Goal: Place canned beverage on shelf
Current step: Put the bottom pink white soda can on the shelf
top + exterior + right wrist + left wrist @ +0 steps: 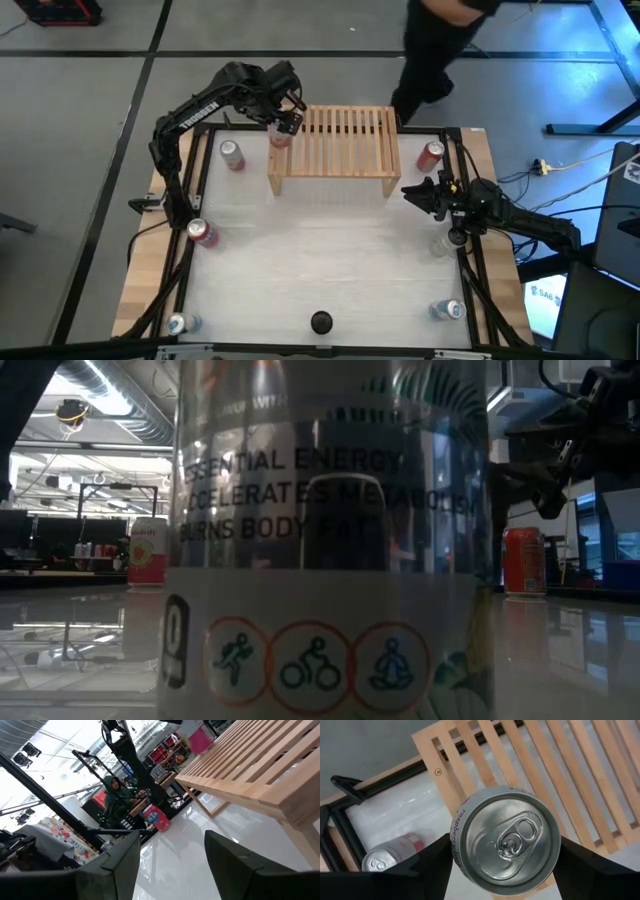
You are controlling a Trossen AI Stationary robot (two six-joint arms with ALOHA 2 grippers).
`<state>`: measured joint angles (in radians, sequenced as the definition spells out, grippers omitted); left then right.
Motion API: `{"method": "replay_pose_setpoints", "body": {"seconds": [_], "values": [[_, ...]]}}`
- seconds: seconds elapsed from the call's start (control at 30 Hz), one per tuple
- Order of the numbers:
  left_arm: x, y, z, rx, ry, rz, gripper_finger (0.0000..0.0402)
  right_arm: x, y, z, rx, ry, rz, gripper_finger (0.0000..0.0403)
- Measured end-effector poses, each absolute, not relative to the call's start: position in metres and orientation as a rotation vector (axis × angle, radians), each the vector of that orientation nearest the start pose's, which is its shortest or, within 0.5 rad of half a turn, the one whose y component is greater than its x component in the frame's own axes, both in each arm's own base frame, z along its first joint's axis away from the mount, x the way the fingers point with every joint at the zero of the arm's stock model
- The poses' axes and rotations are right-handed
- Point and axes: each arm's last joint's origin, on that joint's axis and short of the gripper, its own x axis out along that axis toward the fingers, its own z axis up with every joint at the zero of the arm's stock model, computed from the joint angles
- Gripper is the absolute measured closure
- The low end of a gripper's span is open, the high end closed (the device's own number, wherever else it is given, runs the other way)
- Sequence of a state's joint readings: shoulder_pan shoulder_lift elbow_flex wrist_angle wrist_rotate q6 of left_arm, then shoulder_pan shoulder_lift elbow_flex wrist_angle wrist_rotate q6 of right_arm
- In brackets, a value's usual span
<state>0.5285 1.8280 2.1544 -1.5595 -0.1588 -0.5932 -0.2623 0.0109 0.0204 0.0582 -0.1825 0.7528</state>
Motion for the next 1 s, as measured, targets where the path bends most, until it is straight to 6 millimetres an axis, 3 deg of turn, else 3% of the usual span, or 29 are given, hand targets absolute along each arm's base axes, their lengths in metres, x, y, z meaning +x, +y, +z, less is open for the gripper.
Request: {"method": "replay_pose_setpoints", "body": {"seconds": [0.7,1.0], "values": [[0.2930,0.1696,0.4016,-0.727,1.013,0.890,0.0097,0.0945,-0.0199,0.1746,0.737,-0.086,-0.054,0.0194],[0.2926,0.1690,0.4023,-0.749,1.006,0.890,0.0033,0.0945,-0.0199,0.1746,0.711,-0.085,-0.054,0.0194]]}}
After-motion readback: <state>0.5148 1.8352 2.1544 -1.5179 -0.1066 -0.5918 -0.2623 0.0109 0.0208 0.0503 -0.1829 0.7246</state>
